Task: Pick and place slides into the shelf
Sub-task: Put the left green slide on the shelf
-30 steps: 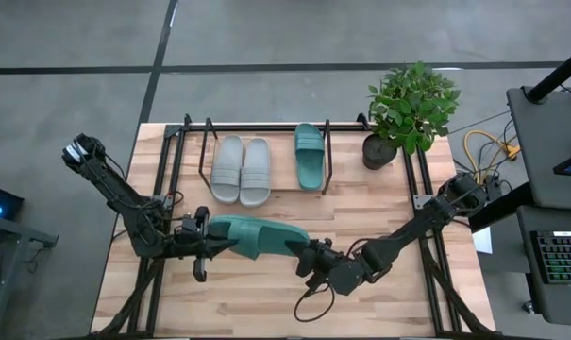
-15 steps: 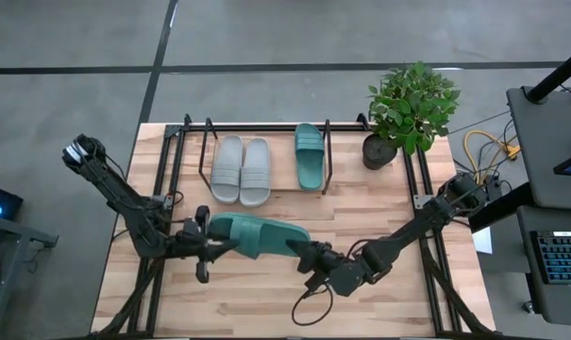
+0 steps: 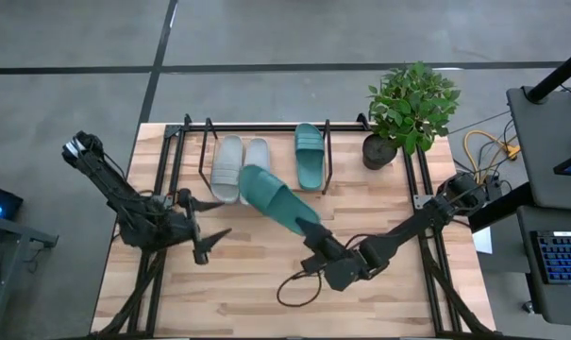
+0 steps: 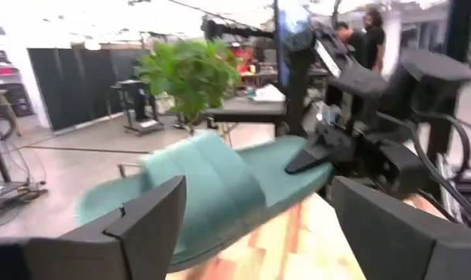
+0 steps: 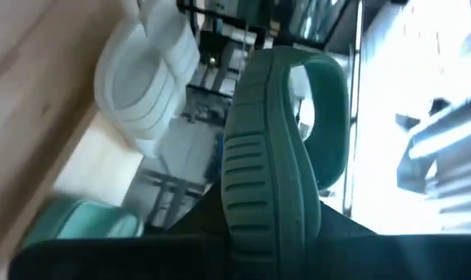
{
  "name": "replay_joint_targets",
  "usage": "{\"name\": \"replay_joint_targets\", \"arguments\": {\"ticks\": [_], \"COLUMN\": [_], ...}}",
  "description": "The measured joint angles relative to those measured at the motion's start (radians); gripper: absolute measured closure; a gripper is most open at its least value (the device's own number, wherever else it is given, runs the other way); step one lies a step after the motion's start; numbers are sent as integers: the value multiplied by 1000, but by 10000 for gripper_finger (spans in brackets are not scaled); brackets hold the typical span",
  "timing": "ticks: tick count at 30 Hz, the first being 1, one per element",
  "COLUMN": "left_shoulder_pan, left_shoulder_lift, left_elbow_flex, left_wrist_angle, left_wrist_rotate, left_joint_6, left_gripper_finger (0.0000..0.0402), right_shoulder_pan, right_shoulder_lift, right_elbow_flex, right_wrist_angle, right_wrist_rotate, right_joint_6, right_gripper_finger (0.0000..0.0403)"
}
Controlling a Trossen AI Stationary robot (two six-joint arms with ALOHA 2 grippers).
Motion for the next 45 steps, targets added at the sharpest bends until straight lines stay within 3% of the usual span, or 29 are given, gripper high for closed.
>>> {"name": "replay_joint_targets", "arguments": {"ticks": [10,15,21,28,33,39,45], "left_shoulder_pan": [0,0,6,15,15,15,15], "left_shoulder_lift": [-92,-55,8,-2,-3,-3,-3], "left_elbow_flex": [0,0,2,40,31,27,26], "left_wrist_angle": [-5,-5,-5,-5,-5,-5,-5], "left_wrist_rotate": [-289,-327,-432,-437,-437,-437,-436], "left_joint_6": [29,29,62,187,195,218,241], "left_gripper_finger": [93,93,93,93,93,93,93], "right_shoulder_pan": [2,-7,-61,-154,-231,-281,-297], "right_shoulder_lift": [-3,-1,4,34,152,295,374], "right_elbow_flex": [8,43,106,108,153,252,324], "right_wrist_angle": [-21,0,-3,-9,-7,-7,-7], "right_wrist_rotate": [-10,-12,47,41,40,149,136], "right_joint_6": [457,809,1051,1295,1329,1185,1115], "right_gripper_finger": [353,353,353,353,354,354,354]}}
